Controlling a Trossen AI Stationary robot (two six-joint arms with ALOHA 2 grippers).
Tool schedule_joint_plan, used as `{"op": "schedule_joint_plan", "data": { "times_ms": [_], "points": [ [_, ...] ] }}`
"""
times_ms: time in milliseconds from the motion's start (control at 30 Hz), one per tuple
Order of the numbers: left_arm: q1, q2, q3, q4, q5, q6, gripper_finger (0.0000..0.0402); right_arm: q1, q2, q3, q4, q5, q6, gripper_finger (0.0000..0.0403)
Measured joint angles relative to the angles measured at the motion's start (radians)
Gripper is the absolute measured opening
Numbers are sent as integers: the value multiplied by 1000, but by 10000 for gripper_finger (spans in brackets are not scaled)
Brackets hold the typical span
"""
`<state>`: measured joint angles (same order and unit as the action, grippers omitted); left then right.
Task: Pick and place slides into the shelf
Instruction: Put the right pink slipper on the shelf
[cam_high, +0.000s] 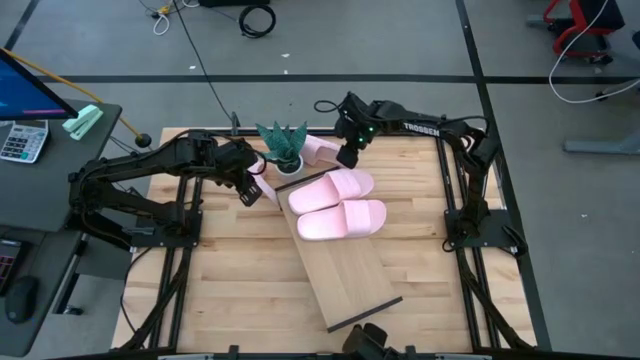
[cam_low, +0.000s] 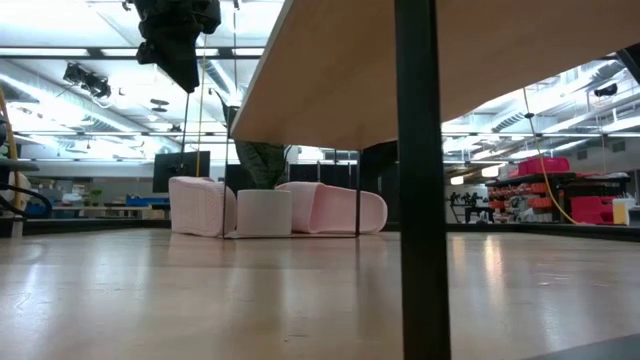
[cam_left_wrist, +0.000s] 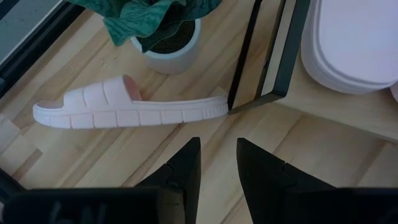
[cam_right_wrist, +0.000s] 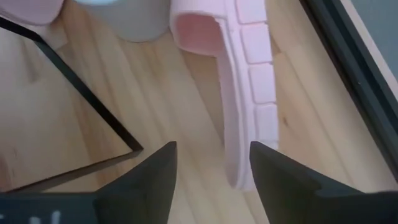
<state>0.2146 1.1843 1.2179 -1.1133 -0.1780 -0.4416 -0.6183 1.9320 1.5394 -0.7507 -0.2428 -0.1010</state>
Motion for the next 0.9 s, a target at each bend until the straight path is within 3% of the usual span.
{"op": "schedule_joint_plan", "data": {
  "times_ms": [300, 900],
  "points": [
    [0, 0, 0, 0, 0, 1, 107, 12, 19, 0, 19, 0, 38, 234],
    [0, 0, 0, 1, 0, 2, 107, 12, 42, 0, 31, 16, 84, 202]
  ]
}}
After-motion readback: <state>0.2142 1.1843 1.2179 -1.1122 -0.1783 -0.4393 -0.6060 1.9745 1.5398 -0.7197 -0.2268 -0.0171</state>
